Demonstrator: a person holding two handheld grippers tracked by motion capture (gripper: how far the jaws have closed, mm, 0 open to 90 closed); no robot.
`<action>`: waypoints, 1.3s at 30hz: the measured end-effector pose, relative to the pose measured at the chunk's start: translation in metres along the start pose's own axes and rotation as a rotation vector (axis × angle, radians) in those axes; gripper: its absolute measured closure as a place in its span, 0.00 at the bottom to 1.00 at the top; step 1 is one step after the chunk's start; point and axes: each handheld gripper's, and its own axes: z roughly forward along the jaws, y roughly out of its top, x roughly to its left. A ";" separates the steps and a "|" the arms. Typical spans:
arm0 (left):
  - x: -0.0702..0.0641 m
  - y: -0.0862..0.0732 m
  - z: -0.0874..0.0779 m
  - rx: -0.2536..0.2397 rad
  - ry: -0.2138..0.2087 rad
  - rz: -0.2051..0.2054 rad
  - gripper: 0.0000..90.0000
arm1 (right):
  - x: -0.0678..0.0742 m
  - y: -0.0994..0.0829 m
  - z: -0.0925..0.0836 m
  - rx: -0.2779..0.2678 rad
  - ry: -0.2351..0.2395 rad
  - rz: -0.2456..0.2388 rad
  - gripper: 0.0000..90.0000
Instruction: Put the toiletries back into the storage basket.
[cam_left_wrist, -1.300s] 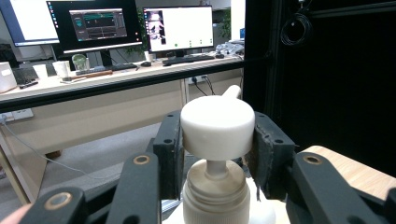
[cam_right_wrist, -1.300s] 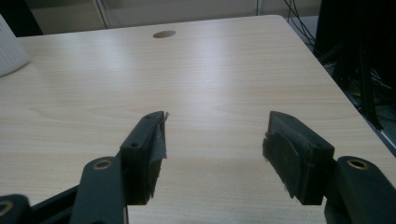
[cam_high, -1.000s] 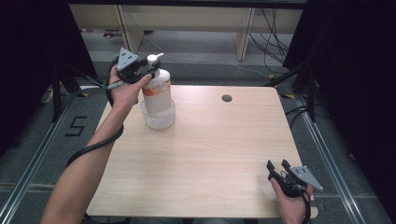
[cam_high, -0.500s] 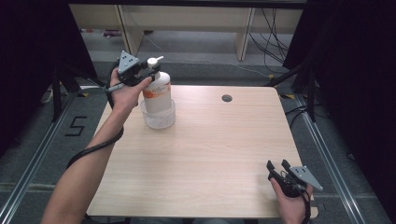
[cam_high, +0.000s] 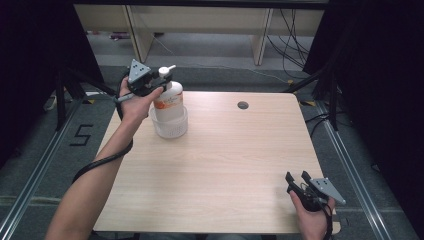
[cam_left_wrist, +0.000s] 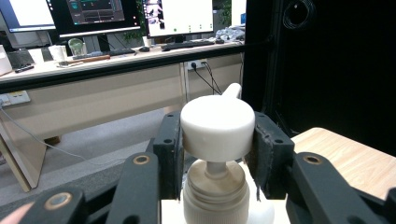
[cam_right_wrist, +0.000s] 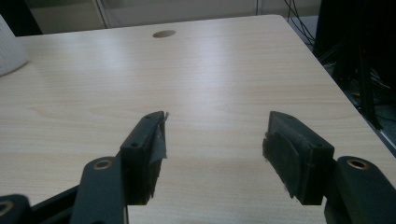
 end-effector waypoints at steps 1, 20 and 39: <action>0.001 0.000 0.000 -0.002 0.006 0.012 0.65 | 0.000 0.000 0.000 0.001 -0.001 -0.003 0.43; 0.000 -0.018 0.004 0.036 0.003 -0.007 0.65 | 0.000 0.000 0.000 0.002 -0.001 -0.004 0.43; 0.002 -0.030 0.007 0.057 0.010 0.004 0.65 | -0.001 0.000 0.000 -0.001 -0.002 -0.019 0.43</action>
